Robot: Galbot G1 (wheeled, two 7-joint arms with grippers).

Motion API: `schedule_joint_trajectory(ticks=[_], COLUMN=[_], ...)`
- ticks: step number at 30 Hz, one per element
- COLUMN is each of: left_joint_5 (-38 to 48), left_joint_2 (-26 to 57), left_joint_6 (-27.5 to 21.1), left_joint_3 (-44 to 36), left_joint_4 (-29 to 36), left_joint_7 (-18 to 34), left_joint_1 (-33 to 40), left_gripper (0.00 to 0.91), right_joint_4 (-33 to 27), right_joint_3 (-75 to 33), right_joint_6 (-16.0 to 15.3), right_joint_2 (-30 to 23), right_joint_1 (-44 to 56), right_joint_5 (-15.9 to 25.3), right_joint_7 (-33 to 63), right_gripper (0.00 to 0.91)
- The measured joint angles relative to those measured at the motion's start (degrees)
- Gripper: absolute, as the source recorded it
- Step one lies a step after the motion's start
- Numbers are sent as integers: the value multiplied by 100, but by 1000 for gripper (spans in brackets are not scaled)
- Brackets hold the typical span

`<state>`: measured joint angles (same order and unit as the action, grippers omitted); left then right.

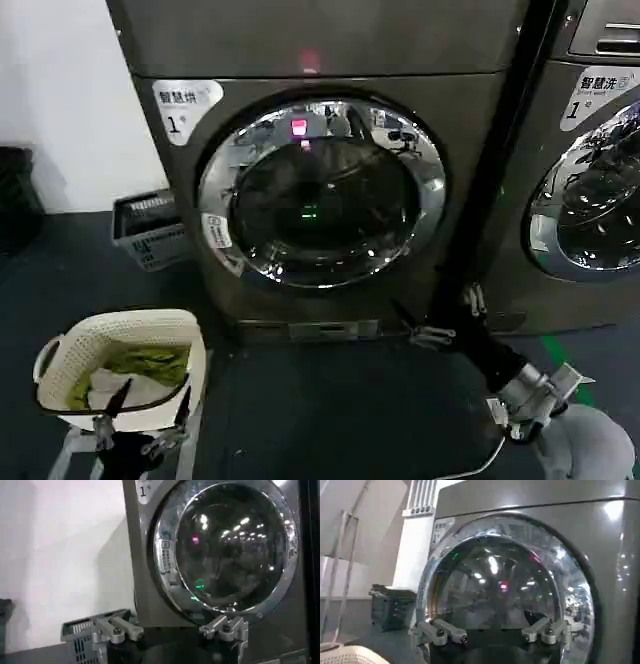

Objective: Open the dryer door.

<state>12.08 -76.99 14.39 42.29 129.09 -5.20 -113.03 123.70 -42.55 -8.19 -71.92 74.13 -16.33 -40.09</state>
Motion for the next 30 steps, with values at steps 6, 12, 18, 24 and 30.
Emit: schedule_joint_trajectory(ticks=[6, 12, 18, 24, 30], left_joint_5=[-1, -107, -147, -167, -201], left_joint_2=[43, 34, 44, 34, 12], left_joint_6=[9, 43, 49, 36, 29], left_joint_3=[-12, -45, -30, -23, -68], left_joint_4=[2, 0, 26, 26, -16], left_joint_7=[10, 43, 106, 108, 109], left_joint_1=[41, 86, 44, 29, 42], left_gripper=[907, 907, 907, 907, 907], right_joint_4=[-347, -732, -1180, -1726, -2366], right_joint_3=[497, 1265, 2131, 2898, 3574], right_joint_6=[79, -20, -114, -25, 66], right_joint_2=[513, 867, 882, 758, 453], right_joint_1=[-385, -939, -1725, -2478, -3175], right_joint_5=[-79, -332, -484, -525, -494], right_joint_7=[216, 591, 1006, 1206, 1212], right_gripper=[907, 907, 907, 907, 907])
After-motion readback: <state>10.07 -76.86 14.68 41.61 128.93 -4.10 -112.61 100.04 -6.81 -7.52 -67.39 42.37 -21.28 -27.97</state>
